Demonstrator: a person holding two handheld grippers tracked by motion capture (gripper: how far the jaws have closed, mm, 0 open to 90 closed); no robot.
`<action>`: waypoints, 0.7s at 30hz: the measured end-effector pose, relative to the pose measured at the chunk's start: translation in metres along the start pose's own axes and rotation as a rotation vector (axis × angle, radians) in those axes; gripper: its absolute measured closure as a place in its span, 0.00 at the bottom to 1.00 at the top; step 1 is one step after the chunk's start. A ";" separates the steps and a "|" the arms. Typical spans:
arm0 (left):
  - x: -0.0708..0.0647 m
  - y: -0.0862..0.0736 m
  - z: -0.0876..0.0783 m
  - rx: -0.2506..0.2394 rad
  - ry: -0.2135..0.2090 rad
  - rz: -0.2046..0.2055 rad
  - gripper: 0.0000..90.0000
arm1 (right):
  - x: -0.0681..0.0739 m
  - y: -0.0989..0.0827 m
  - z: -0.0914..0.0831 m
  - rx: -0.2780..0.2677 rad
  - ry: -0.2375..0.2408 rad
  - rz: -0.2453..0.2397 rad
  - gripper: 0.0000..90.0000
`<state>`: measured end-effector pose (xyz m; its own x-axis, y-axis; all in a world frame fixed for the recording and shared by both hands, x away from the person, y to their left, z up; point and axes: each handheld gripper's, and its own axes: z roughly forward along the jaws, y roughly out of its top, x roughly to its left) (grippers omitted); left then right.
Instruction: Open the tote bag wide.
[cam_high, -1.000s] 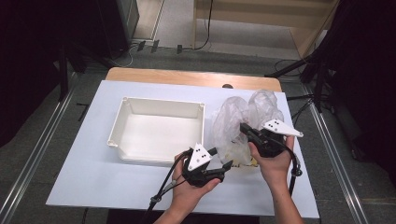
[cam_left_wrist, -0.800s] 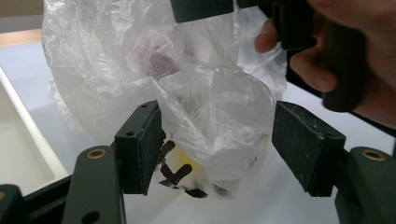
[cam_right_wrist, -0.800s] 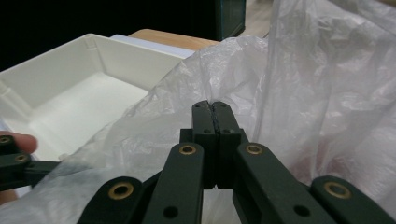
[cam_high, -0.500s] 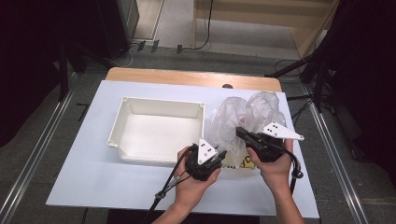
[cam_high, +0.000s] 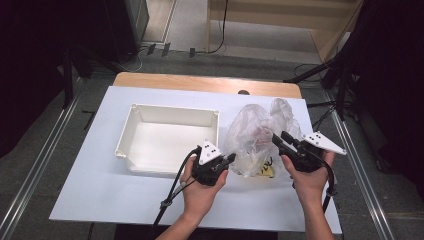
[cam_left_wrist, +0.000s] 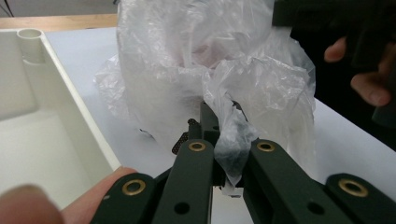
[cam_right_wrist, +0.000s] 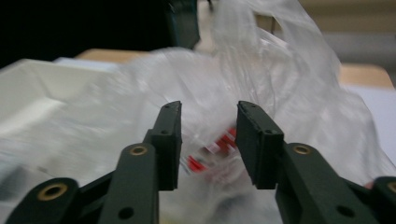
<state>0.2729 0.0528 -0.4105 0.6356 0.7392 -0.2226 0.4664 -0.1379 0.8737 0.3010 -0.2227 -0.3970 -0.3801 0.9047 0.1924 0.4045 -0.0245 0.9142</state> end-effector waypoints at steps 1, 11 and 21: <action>0.000 0.000 0.000 0.000 -0.004 -0.002 1.00 | -0.006 -0.005 0.003 0.036 -0.025 0.030 0.65; 0.002 0.000 0.000 -0.011 -0.001 -0.024 0.99 | -0.026 -0.025 -0.005 0.000 -0.228 0.183 0.44; 0.007 0.000 -0.001 -0.016 -0.029 -0.057 0.87 | -0.028 -0.029 -0.019 -0.045 -0.190 0.193 0.43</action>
<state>0.2766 0.0586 -0.4117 0.6258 0.7262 -0.2847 0.4926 -0.0849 0.8661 0.2838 -0.2551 -0.4222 -0.1350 0.9450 0.2979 0.4151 -0.2190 0.8830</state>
